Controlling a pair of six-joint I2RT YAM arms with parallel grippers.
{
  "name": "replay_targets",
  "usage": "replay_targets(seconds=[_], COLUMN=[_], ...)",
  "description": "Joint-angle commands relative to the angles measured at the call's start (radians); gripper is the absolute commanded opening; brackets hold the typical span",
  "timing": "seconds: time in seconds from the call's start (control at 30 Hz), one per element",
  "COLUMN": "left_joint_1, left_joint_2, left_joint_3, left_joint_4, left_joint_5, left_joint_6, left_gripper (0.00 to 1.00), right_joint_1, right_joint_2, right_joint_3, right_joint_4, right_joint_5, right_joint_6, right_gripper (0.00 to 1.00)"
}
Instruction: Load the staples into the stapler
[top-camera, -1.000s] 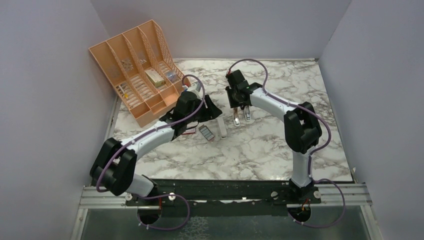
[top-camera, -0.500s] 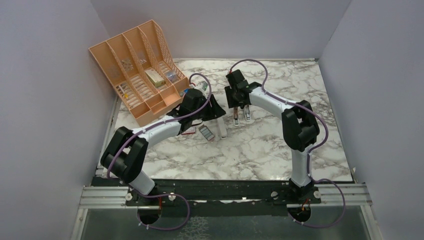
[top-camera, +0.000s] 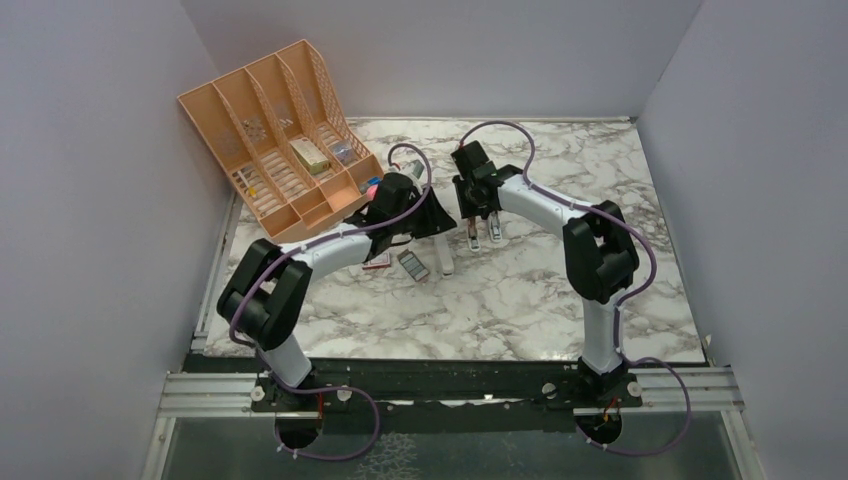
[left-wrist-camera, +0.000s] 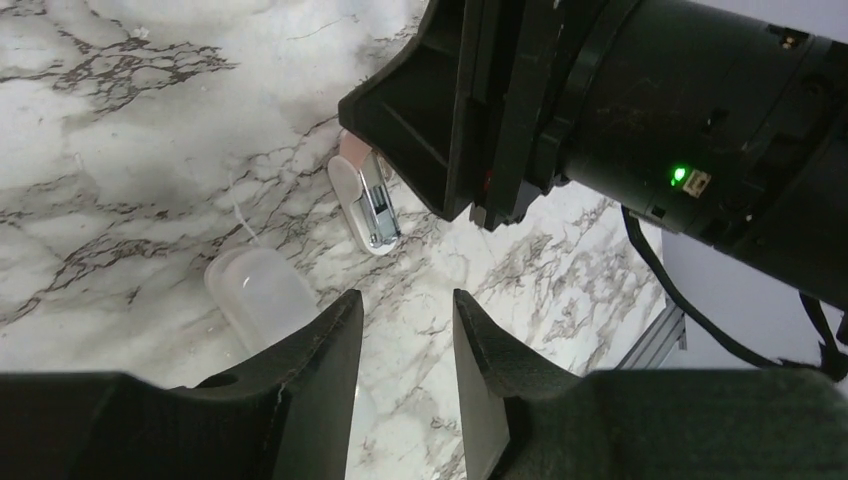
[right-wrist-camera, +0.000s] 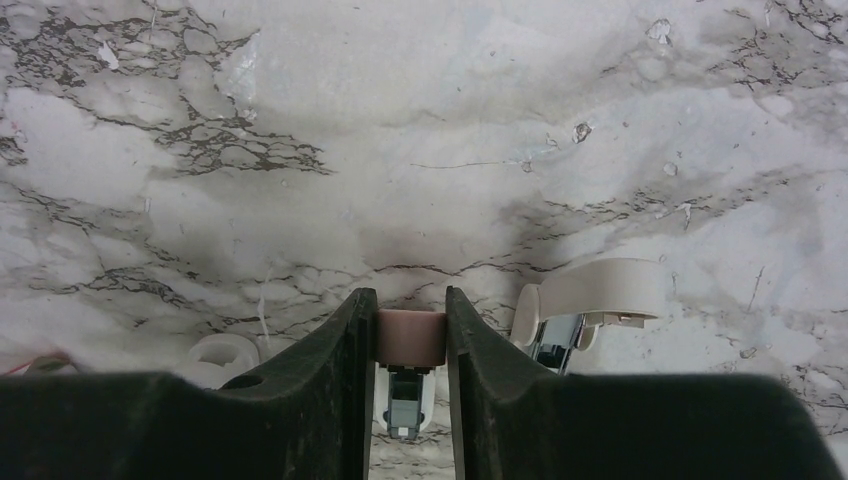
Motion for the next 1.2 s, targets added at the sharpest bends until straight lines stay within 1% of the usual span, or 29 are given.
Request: replay_targets(seconds=[0.0, 0.13, 0.23, 0.3, 0.43, 0.57, 0.8, 0.93, 1.0, 1.1, 1.17], left_joint_1=[-0.006, -0.008, -0.007, -0.007, -0.008, -0.008, -0.008, -0.008, -0.008, -0.007, -0.008], left_joint_2=[0.069, 0.122, 0.171, 0.205, 0.258, 0.290, 0.373, 0.398, 0.399, 0.410, 0.413], left_joint_3=[0.065, 0.098, 0.126, 0.143, 0.163, 0.183, 0.241, 0.251, 0.247, 0.247, 0.245], left_joint_4=[0.041, 0.060, 0.047, 0.045, 0.093, 0.092, 0.103, 0.100, 0.098, 0.094, 0.098], left_joint_5=[0.066, 0.063, 0.004, -0.010, 0.022, 0.025, 0.123, 0.130, 0.115, 0.109, 0.109], left_joint_6=[-0.023, -0.036, -0.018, -0.010, -0.015, -0.008, -0.001, -0.005, -0.003, 0.000, -0.001], left_gripper=[0.38, 0.33, 0.27, 0.26, 0.25, 0.25, 0.30, 0.30, 0.29, 0.23, 0.22], right_joint_1=[-0.005, -0.006, -0.008, -0.011, -0.019, -0.025, -0.038, -0.044, -0.045, -0.048, -0.049], right_joint_2=[-0.024, -0.019, -0.007, -0.001, -0.003, -0.003, 0.013, 0.015, 0.017, 0.027, 0.028], right_joint_3=[0.012, 0.028, 0.039, 0.043, 0.043, 0.050, 0.075, 0.084, 0.086, 0.089, 0.087], right_joint_4=[-0.025, -0.006, 0.004, 0.009, 0.030, 0.044, 0.043, 0.044, 0.043, 0.041, 0.042], right_joint_5=[0.024, 0.047, 0.054, 0.057, 0.056, 0.045, 0.033, 0.023, 0.021, 0.015, 0.013], right_joint_6=[0.007, -0.002, 0.000, 0.008, 0.024, 0.034, 0.055, 0.060, 0.062, 0.061, 0.061], right_gripper=[0.28, 0.28, 0.27, 0.27, 0.27, 0.27, 0.27, 0.27, 0.27, 0.27, 0.27])
